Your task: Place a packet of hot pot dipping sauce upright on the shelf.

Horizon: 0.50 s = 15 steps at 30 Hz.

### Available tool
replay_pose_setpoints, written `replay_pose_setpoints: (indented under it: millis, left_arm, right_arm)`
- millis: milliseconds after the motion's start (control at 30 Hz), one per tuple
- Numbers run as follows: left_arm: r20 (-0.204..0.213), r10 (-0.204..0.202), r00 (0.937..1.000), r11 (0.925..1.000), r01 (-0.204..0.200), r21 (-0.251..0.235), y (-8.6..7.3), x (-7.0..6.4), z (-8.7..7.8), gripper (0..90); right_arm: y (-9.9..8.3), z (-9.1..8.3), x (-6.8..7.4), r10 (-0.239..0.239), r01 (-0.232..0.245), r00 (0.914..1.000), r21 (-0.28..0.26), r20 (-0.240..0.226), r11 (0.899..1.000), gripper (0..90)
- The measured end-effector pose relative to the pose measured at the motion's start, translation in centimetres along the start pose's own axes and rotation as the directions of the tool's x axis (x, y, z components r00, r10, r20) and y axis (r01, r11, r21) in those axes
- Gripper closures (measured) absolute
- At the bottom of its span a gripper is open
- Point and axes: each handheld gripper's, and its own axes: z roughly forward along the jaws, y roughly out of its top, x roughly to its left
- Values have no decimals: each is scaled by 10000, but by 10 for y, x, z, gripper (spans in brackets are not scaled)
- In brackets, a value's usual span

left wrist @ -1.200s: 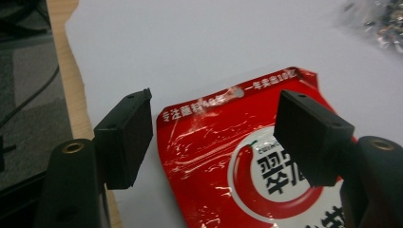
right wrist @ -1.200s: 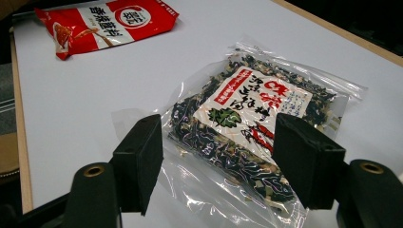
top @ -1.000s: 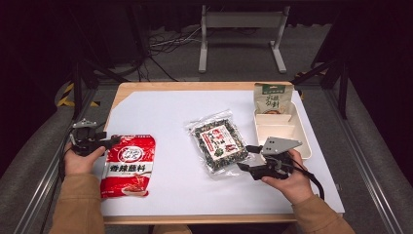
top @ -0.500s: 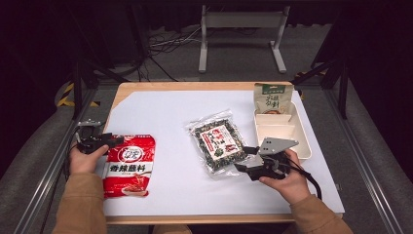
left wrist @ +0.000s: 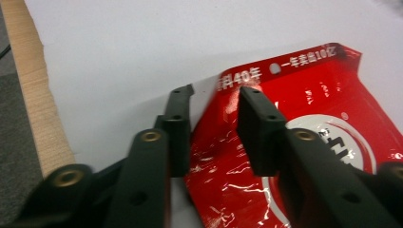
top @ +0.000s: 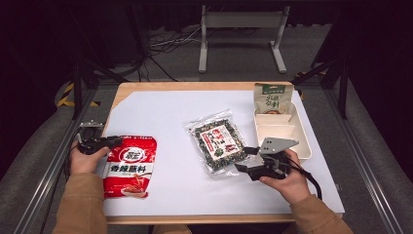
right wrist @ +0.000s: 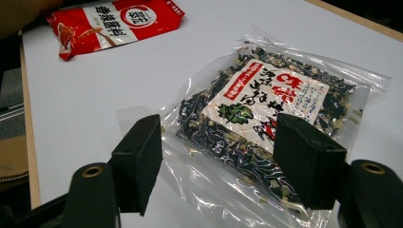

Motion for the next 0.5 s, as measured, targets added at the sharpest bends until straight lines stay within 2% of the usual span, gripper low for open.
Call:
replay_pose_setpoints:
  millis: [67,167,233,300,500]
  left_arm:
    - [-13,100,9999,9999,-100,-9,0,-2,0,757]
    - [-77,481,9988,9988,-482,-59,1,-5,-1,834]
    - [-139,535,9985,9985,-536,-83,1,-7,-1,881]
    - [-109,774,9969,9967,-777,-229,2,-10,-4,893]
    - [-40,847,9964,9957,-848,-386,6,-16,-13,899]
  right_arm:
    - [0,0,0,30,-30,10000,-23,-10,10000,339]
    - [0,0,0,3,-3,10000,-21,-9,10000,339]
    - [0,0,0,-28,29,10000,-14,15,10000,339]
    - [0,-1,0,-15,15,10000,-17,15,10000,339]
    - [0,-1,0,-11,11,10000,-8,15,10000,339]
